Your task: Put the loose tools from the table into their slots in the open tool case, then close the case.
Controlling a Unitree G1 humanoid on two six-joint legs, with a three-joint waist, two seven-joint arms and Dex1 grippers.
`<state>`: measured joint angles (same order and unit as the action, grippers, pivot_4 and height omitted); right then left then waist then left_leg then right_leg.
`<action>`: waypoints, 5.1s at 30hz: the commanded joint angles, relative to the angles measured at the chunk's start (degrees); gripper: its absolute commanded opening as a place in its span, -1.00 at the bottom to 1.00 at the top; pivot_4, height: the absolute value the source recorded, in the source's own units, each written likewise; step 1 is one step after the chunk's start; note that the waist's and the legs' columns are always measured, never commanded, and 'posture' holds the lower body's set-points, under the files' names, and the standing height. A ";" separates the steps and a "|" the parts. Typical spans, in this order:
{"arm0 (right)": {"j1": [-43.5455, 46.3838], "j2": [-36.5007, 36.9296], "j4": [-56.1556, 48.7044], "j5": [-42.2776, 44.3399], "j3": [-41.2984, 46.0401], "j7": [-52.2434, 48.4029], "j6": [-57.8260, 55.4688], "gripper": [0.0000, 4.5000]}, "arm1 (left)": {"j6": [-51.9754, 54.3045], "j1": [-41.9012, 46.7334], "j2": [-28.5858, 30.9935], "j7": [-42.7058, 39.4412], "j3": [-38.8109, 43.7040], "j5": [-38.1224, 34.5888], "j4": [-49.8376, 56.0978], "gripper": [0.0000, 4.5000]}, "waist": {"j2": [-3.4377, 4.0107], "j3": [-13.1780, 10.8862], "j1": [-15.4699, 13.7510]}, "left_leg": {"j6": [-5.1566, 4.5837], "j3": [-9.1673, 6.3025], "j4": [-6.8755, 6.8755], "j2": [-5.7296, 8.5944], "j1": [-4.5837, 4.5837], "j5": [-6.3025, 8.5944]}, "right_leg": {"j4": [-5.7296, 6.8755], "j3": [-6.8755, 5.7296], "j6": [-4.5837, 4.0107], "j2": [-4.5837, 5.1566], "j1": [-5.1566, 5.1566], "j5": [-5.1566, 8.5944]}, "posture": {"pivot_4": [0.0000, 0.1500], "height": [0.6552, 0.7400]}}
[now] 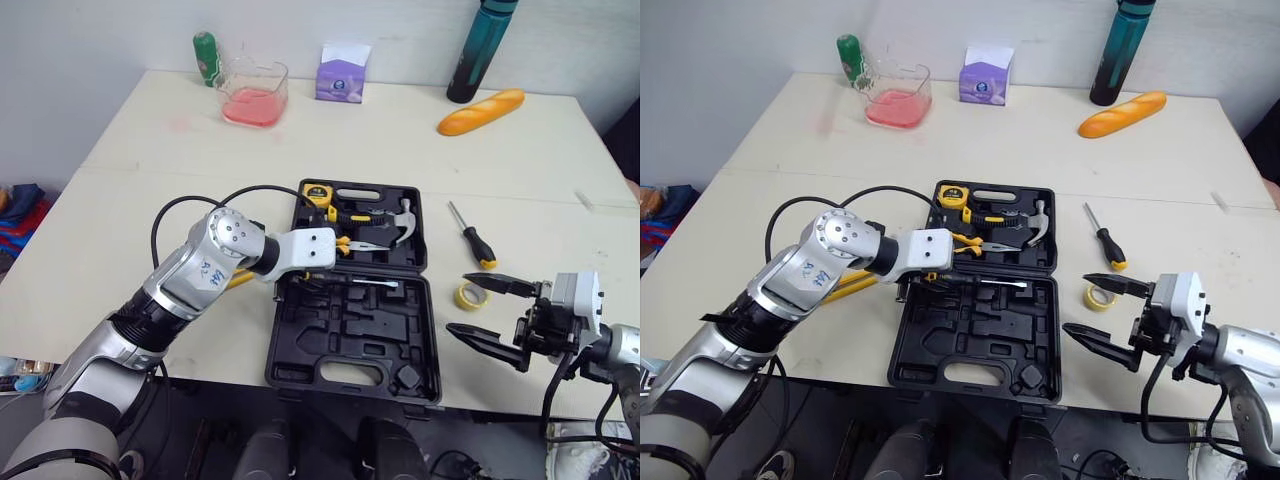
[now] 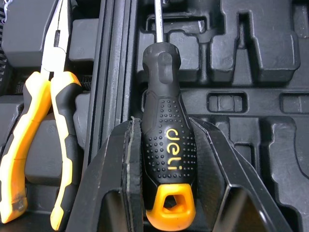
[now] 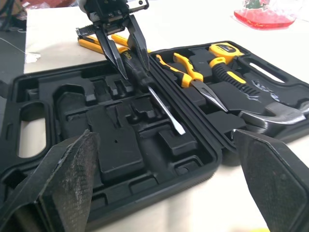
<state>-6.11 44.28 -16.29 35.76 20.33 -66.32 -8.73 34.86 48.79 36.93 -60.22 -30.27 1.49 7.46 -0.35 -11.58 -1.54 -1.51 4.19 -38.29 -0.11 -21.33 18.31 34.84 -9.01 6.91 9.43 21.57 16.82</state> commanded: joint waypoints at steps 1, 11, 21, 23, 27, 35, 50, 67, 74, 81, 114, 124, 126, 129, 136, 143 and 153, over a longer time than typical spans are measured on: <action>-0.45 -0.35 -0.66 0.40 1.45 -0.37 1.50 1.00 | -1.07 0.82 -0.10 -0.35 0.54 1.54 0.19 -0.55 | 0.00 0.00 0.01 | 0.00 -0.01 0.00 0.00 0.00 0.00 | 0.01 0.00 0.00 0.00 0.00 0.00 | 1.00 1.00; -0.49 -0.74 0.10 -0.27 0.84 -0.80 2.77 1.00 | -4.81 0.24 1.43 -3.81 0.12 3.63 -0.89 -0.55 | 0.00 0.00 0.01 | 0.00 -0.01 -0.01 -0.01 0.00 0.00 | 0.01 -0.01 0.00 0.00 -0.01 0.00 | 1.00 1.00; -0.51 -1.27 2.61 -1.15 0.52 -2.12 4.91 1.00 | -8.62 0.45 -1.02 -3.26 1.09 4.53 -4.97 -0.55 | 0.00 0.00 0.00 | 0.00 -0.03 -0.05 0.01 0.01 0.00 | 0.02 -0.02 0.00 0.01 -0.04 0.00 | 1.00 1.00; -1.01 -1.57 3.26 -1.47 0.41 -2.64 5.81 1.00 | -9.79 0.33 -1.39 -3.30 1.10 4.69 -5.76 -0.55 | 0.00 0.00 -0.10 | 0.00 -0.05 -0.05 0.01 0.01 0.00 | 0.02 -0.03 0.00 0.01 -0.05 0.00 | 1.00 1.00; -1.32 -1.92 3.61 -1.67 0.67 -3.03 6.63 1.00 | -10.40 -0.03 -2.04 -3.86 1.54 4.42 -6.58 -0.55 | 0.00 0.00 -0.10 | -0.01 -0.07 -0.10 0.02 0.01 0.00 | 0.04 -0.05 0.00 0.02 -0.08 0.00 | 1.00 1.00; -3.46 -2.04 4.52 -1.50 1.36 -3.73 8.53 1.00 | -18.76 0.47 -4.49 -2.43 5.06 2.94 -9.46 0.50 | 0.00 0.00 -0.12 | -0.03 -0.10 -0.21 0.01 -0.02 0.01 | 0.06 -0.07 0.01 0.03 -0.10 0.00 | 1.00 1.00; -3.06 -2.13 5.93 -1.58 2.02 -3.21 9.16 1.00 | -21.95 -6.48 -3.05 -4.93 16.69 -7.93 -6.46 0.70 | 0.01 0.00 0.08 | -0.02 -0.13 -0.32 -0.01 -0.04 0.01 | 0.15 -0.08 0.01 0.02 -0.08 0.00 | 1.00 1.00; -0.98 -2.89 7.93 -2.21 0.83 -2.28 10.82 1.00 | -16.24 -13.17 -7.57 2.38 19.87 -11.78 -3.80 -0.96 | 0.01 0.01 0.06 | -0.02 -0.13 -0.34 0.00 -0.04 0.02 | 0.17 -0.07 0.01 0.04 -0.09 0.00 | 1.00 1.00; 0.19 -2.85 9.03 -2.61 0.40 -2.90 11.11 1.00 | -17.50 -12.02 -10.67 4.45 15.12 -7.81 -8.15 -0.96 | 0.01 0.01 0.04 | -0.02 -0.13 -0.35 0.00 -0.03 0.02 | 0.17 -0.08 0.01 0.04 -0.10 -0.01 | 1.00 1.00; -0.04 -3.13 8.84 -2.79 0.48 -2.81 11.12 1.00 | -18.04 -11.60 -12.25 5.62 14.05 -5.87 -11.48 -0.96 | 0.01 0.01 0.11 | -0.02 -0.12 -0.36 -0.01 -0.03 0.02 | 0.18 -0.08 0.01 0.04 -0.10 -0.01 | 1.00 1.00; 2.33 -3.95 8.19 -4.13 -1.70 0.16 10.73 1.00 | -20.58 -18.06 -13.72 8.20 1.94 8.16 -21.80 -0.96 | 0.75 2.05 -0.12 | -0.18 -0.44 -0.08 -0.07 1.24 0.58 | -0.97 -0.07 0.07 0.06 -1.77 0.02 | 1.00 1.00; 2.16 -3.59 8.58 -2.45 1.41 3.11 9.10 1.00 | -37.13 -15.58 -12.33 7.04 14.67 -1.41 -18.56 -0.96 | 0.80 1.99 0.01 | -0.16 -0.50 -0.06 -0.10 1.11 0.60 | -1.01 -0.07 0.07 0.06 -1.66 0.02 | 1.00 1.00; 1.28 -1.83 9.01 -1.30 3.48 2.83 7.14 1.00 | -37.51 -15.88 -10.52 3.94 18.98 -7.32 -14.72 -0.96 | 0.81 1.82 0.14 | -0.16 -0.46 -0.06 -0.10 1.00 0.60 | -0.96 -0.08 0.07 0.06 -1.48 0.02 | 1.00 1.00; 1.35 0.40 11.58 -1.07 7.67 3.29 6.67 1.00 | -36.13 -16.54 -5.62 1.27 25.15 -12.61 -11.08 -0.71 | 0.72 1.59 0.25 | -0.18 -0.34 -0.11 -0.08 0.55 0.50 | -0.61 -0.15 0.08 0.05 -0.94 0.00 | 1.00 1.00; 1.98 0.44 19.36 -3.76 14.38 6.44 10.64 1.00 | -33.59 -27.07 5.57 2.23 40.36 -17.55 -10.06 0.64 | 0.80 1.50 0.57 | -0.21 -0.28 -0.07 -0.05 0.39 0.46 | -0.71 -0.27 0.17 0.00 -0.84 -0.05 | 1.00 1.00; 2.12 -0.38 33.81 -8.09 20.74 12.02 22.42 1.00 | -36.71 -44.66 11.29 11.98 60.25 -15.11 -14.47 0.98 | 0.68 1.23 0.58 | -0.22 -0.20 0.11 -0.03 0.18 0.46 | -0.78 -0.23 0.18 0.02 -0.53 -0.05 | 1.00 1.00; -0.80 1.06 50.94 -13.48 25.52 24.86 29.91 1.00 | -37.59 -56.12 9.47 25.00 76.05 -15.42 -23.43 0.98 | 0.71 1.18 0.55 | -0.18 -0.02 0.23 -0.04 0.19 0.52 | -0.78 -0.03 0.19 0.16 -0.25 -0.06 | 1.00 1.00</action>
<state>-6.85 44.03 33.89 22.53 43.24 -43.92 19.14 -2.02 -6.97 46.07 -36.70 43.27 -13.38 -15.70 0.36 -10.41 -1.00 -1.68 4.23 -38.06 -0.14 -21.13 18.84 34.07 -8.98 7.10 9.61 21.36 16.77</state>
